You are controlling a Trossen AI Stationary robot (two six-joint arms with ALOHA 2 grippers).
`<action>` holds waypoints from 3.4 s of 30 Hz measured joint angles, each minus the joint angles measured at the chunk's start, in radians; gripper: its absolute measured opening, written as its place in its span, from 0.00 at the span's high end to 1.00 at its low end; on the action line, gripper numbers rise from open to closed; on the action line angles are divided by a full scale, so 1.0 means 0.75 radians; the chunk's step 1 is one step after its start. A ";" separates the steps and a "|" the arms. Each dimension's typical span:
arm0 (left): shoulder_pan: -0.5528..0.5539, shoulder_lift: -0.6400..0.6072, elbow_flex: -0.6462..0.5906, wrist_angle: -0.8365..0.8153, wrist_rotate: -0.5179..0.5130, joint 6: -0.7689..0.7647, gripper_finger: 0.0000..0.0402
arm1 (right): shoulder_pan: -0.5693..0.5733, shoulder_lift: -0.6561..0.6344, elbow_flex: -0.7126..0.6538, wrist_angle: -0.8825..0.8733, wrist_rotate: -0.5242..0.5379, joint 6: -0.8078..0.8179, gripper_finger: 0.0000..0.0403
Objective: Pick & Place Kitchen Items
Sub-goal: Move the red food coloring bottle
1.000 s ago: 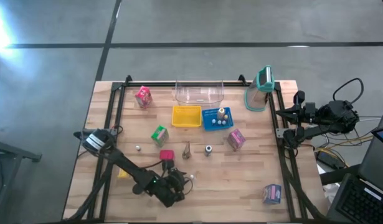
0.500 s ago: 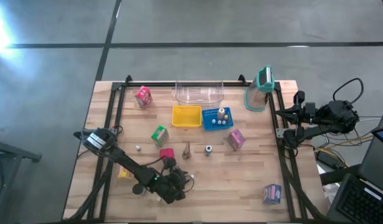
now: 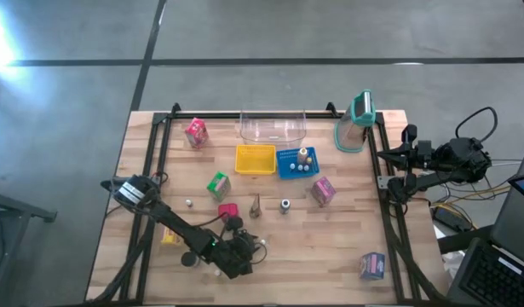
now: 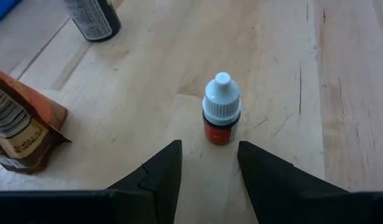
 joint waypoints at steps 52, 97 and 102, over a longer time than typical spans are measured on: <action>0.107 0.000 0.001 0.123 0.286 0.188 0.46 | 0.000 0.000 0.000 0.000 0.000 0.000 0.98; 0.129 0.004 -0.003 0.161 0.337 0.165 0.69 | -0.001 0.000 0.000 0.000 0.000 0.000 0.98; 0.128 0.002 -0.003 0.163 0.337 0.188 0.74 | -0.001 0.000 0.000 0.000 0.000 0.000 0.98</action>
